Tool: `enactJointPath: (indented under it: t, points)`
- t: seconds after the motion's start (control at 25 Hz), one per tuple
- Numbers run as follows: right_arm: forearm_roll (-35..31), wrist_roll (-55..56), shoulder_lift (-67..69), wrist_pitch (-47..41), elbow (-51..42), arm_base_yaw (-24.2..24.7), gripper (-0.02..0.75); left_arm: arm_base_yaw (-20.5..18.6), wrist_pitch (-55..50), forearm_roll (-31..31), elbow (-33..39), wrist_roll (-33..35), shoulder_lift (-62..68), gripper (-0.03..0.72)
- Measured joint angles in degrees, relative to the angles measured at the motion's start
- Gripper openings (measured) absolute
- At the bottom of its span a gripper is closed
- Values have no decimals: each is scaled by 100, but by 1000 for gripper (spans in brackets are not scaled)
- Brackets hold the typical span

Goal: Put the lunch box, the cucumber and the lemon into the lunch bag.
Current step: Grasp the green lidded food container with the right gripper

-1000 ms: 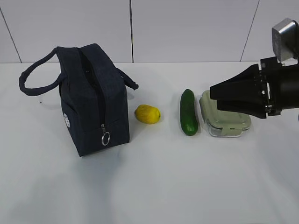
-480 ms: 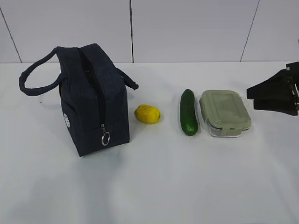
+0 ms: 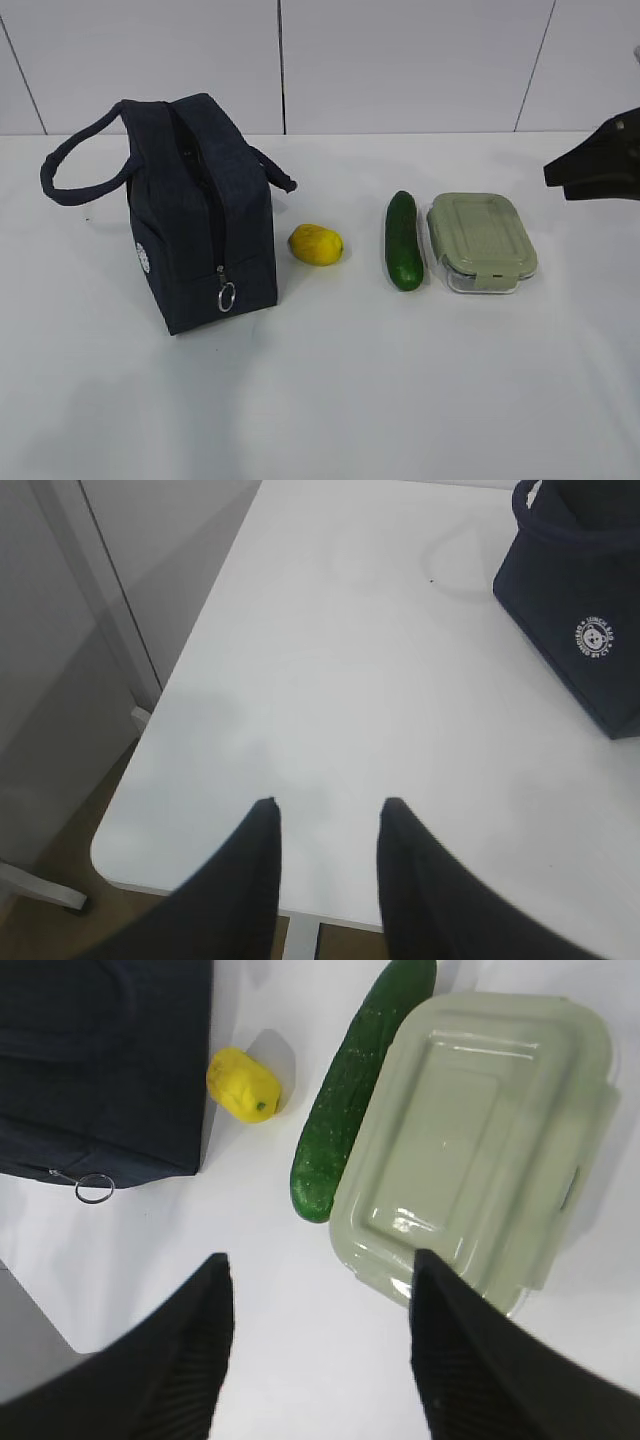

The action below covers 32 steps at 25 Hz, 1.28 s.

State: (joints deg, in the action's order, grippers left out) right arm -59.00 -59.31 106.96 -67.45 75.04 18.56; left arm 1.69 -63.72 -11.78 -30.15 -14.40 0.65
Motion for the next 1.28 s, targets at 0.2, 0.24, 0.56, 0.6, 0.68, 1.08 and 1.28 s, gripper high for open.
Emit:
enactJointPath:
  t: [0.2, 0.24, 0.56, 0.6, 0.68, 1.08, 1.28]
  points:
    - [154, 84, 86, -54, 75, 0, 575, 0, 0, 0, 0, 0, 0, 235]
    - [166, 107, 143, -54, 75, 0, 596, 0, 0, 0, 0, 0, 0, 235]
    - [119, 134, 864, -61, 112, 0, 624, 0, 0, 0, 0, 0, 0, 235]
    - [75, 134, 985, -61, 142, 0, 624, 0, 0, 0, 0, 0, 0, 235]
    - [-29, 83, 1183, -61, 210, 0, 625, 0, 0, 0, 0, 0, 0, 235]
    - [-157, 23, 1670, -50, 704, 0, 627, 0, 0, 0, 0, 0, 0, 235]
    - [-180, 186, 1948, -41, 1044, 0, 627, 0, 0, 0, 0, 0, 0, 235]
